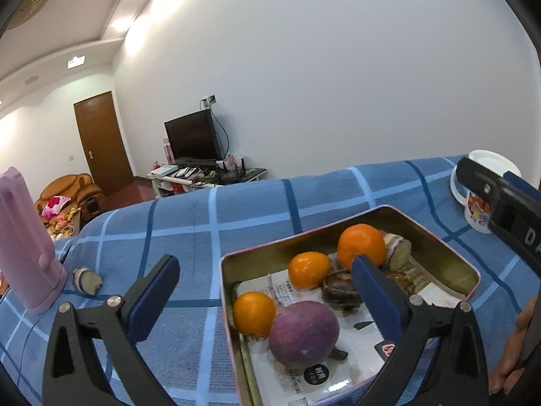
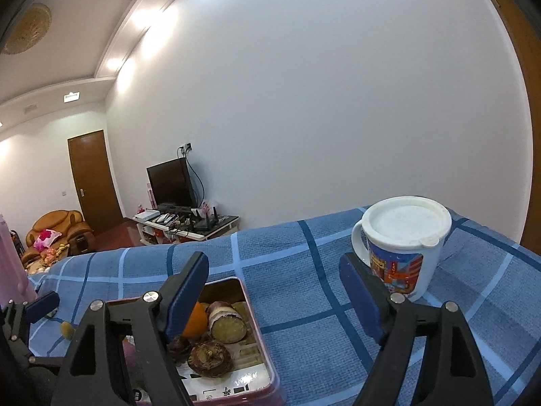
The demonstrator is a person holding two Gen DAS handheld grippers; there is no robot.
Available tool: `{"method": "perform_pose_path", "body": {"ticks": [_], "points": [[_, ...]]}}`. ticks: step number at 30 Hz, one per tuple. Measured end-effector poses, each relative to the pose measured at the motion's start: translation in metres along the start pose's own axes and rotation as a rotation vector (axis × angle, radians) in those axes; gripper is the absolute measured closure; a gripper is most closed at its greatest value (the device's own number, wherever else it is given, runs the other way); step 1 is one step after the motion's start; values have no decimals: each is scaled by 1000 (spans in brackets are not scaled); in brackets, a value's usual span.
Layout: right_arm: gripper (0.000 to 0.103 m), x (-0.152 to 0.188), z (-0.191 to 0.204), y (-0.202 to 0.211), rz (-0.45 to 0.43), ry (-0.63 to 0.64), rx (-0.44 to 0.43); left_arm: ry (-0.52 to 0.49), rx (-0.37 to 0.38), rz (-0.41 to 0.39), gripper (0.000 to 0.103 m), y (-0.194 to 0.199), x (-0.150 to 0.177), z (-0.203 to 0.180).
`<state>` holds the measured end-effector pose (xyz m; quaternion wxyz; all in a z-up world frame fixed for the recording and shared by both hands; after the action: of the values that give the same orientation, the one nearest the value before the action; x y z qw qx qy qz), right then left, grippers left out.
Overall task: Organize fruits
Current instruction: 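Withdraw both tools from the tin toward the lime on the bedspread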
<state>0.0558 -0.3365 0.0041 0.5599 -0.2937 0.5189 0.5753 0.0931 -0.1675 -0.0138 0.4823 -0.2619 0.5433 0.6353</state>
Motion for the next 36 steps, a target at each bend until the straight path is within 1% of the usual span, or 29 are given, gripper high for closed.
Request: {"method": "perform_pose_path", "body": {"ticks": [4, 7, 16, 25, 31, 33, 36], "points": [[22, 3, 13, 9, -23, 69, 21, -2, 2, -9, 0, 5, 4, 3], [22, 5, 17, 12, -13, 86, 28, -5, 16, -4, 0, 9, 8, 6], [22, 9, 11, 22, 19, 37, 46, 51, 23, 11, 0, 18, 20, 23], [22, 19, 16, 36, 45, 3, 62, 99, 23, 11, 0, 31, 34, 45], [22, 28, 24, 43, 81, -59, 70, 137, 12, 4, 0, 39, 43, 66], [22, 31, 29, 44, 84, -61, 71, 135, 5, 5, 0, 40, 46, 71], [22, 36, 45, 47, 81, -36, 69, 105, -18, 6, 0, 42, 51, 82]]}}
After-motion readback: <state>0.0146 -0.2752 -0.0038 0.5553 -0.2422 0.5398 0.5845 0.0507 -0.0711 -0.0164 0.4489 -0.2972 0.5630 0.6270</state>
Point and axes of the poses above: each gripper's, at about its wrist camera, not at the fingertips, and y roughly against the way its jaws point, z to its left, x to its underside, the point moved 3 cm from there along -y, roughly the way its jaws point, and after that the axes turned 9 degrees about -y, right-handed, at the moved point
